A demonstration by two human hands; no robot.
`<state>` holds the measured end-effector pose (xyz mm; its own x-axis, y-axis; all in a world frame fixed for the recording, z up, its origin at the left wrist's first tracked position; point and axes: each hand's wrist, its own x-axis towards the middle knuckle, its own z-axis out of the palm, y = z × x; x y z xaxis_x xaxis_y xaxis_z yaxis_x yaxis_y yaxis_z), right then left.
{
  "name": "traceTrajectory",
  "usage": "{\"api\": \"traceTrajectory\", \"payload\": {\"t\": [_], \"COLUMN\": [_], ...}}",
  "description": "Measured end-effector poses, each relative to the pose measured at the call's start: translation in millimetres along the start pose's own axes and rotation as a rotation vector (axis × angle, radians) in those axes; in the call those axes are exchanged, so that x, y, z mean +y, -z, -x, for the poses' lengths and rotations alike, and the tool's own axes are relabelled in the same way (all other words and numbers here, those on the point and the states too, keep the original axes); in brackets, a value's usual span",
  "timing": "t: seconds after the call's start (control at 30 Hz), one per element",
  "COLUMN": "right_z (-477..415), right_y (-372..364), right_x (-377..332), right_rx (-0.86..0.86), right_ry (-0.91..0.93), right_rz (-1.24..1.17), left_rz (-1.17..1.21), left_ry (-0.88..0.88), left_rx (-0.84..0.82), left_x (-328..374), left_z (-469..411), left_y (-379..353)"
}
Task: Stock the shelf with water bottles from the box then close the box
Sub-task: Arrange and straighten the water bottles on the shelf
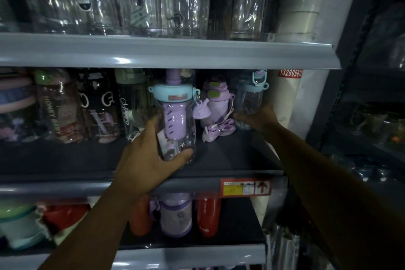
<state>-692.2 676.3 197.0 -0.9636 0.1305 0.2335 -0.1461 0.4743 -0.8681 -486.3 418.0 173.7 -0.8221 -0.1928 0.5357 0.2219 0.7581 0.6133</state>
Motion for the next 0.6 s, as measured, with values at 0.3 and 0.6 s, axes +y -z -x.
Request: {"api": "traceTrajectory", "payload": {"t": [0.3, 0.6], "right_z": [93.4, 169.7], "right_y": [5.0, -36.1], "right_x": [-25.6, -69.8], "right_rx": [0.053, -0.411], "right_ry": [0.178, 0.347], "right_rz": [-0.085, -0.436], "left_rz": [0.043, 0.020], "left_ry": [-0.021, -0.049], "left_rx": [-0.045, -0.030], "left_x": [-1.4, 0.2], "left_z": [-1.0, 0.7], "left_y": [-2.3, -0.6]}}
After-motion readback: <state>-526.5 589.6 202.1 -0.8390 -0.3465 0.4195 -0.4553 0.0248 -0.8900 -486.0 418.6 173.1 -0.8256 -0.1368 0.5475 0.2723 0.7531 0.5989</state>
